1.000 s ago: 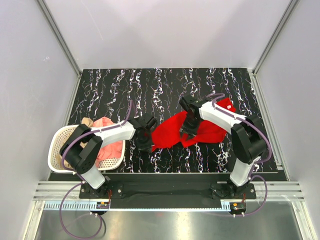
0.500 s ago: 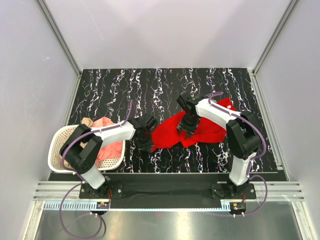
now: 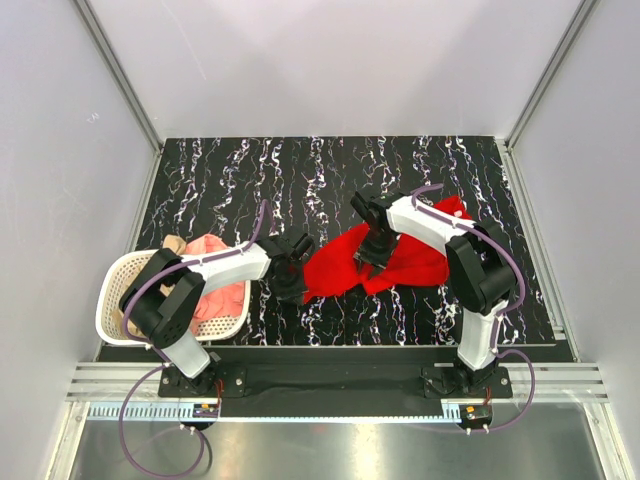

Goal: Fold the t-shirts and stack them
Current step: Flatten the tshirt out

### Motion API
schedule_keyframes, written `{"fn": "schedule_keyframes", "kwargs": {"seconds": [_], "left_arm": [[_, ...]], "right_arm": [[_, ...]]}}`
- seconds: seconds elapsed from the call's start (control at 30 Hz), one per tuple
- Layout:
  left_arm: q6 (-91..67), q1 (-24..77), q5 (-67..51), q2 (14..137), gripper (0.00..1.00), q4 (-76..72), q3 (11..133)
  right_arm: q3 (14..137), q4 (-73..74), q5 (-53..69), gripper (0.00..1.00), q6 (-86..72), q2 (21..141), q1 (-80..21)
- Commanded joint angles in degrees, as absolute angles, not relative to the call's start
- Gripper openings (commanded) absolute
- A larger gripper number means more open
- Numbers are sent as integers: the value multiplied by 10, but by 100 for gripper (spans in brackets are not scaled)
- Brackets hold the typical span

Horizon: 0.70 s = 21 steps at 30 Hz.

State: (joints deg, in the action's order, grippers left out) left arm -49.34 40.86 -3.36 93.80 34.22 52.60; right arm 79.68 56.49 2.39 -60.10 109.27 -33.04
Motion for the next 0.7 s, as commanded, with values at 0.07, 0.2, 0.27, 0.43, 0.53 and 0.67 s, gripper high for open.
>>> {"fn": "schedule_keyframes", "kwargs": {"seconds": [0.07, 0.2, 0.27, 0.43, 0.53, 0.67], "left_arm": [[-478, 409, -22, 939, 0, 323, 508], [-477, 409, -25, 942, 0, 320, 509], [-475, 408, -25, 943, 0, 321, 510], [-475, 408, -22, 942, 0, 321, 509], [-474, 408, -24, 943, 0, 321, 509], [-473, 408, -20, 941, 0, 323, 508]], "right_arm": [[802, 580, -13, 39, -616, 1083, -339], [800, 578, -4, 36, -616, 1085, -339], [796, 578, -6, 35, -618, 1082, -339], [797, 579, -4, 31, -620, 1073, -340], [799, 584, -2, 30, -622, 1066, -340], [794, 590, -2, 27, -624, 1051, -341]]}}
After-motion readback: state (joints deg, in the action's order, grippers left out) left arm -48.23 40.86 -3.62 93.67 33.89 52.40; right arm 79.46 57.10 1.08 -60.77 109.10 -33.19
